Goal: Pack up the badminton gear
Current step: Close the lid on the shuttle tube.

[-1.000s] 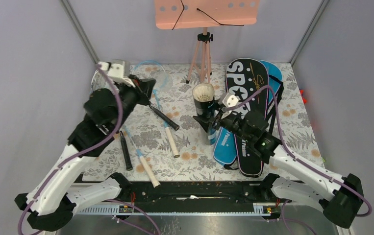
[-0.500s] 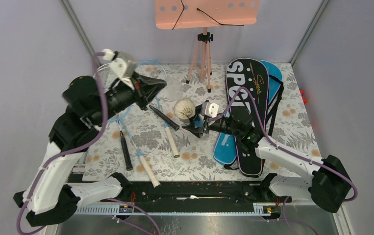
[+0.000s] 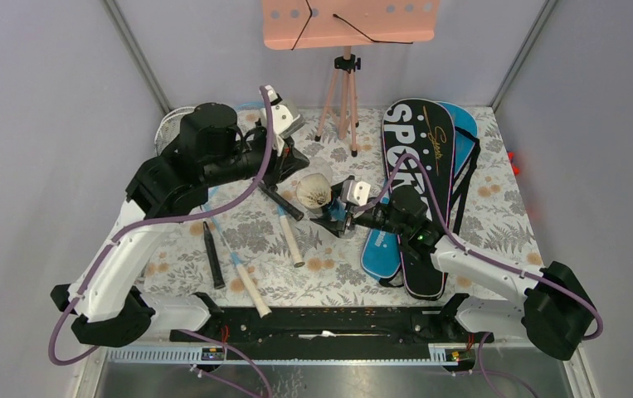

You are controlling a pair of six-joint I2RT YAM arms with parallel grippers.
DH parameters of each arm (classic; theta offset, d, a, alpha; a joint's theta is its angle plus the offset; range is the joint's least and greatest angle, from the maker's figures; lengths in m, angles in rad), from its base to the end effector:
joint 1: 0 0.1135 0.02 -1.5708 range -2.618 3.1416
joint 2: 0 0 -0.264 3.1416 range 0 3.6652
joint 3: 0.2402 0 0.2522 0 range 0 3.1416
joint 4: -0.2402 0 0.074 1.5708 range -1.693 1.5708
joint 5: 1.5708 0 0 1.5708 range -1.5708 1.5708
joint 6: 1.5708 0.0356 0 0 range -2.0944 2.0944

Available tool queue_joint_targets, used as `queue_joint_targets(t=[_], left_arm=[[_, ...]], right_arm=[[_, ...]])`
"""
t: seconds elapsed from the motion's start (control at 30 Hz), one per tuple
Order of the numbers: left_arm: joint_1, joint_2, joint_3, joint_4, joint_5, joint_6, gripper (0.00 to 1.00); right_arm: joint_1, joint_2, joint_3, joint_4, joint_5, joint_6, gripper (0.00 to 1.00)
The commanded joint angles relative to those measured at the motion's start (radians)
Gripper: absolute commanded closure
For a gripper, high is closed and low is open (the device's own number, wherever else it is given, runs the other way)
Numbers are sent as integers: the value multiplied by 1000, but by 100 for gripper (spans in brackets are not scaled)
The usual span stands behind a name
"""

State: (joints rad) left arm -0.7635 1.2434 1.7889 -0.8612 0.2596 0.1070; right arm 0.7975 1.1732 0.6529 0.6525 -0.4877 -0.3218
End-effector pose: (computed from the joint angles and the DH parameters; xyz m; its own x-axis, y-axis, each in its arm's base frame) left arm 0.1500 -0.1563 0.5082 -0.1328 0.2700 -0.9537 0.8637 0.5035 0.0223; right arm 0.1729 0.2011 0.3011 0.3899 -0.0005 -0.9209 -0.8784 0.2999 -0.3721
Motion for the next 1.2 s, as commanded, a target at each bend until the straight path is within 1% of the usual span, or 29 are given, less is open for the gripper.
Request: queue_joint_targets(t=[0.0,0.13,0.27,0.37,1.17], left_arm=[[-16,17,95,-92,9,81,100],[-17,21,117,-116,35,92,100],[-17,-9,74,-89,80,100,100],[-17,-21,44,-76,54,109,100],[-41,27,42,-80,-26,126,100]], right_arm=[[0,-8,3,83,27,-32,56],[0,-9,1,84,37,-29,57],[-1,-10,0,88,44,-25,57],[-1,-19,-3,85,41,-22,57],[-3,-42,-5,65,18,-3,57]])
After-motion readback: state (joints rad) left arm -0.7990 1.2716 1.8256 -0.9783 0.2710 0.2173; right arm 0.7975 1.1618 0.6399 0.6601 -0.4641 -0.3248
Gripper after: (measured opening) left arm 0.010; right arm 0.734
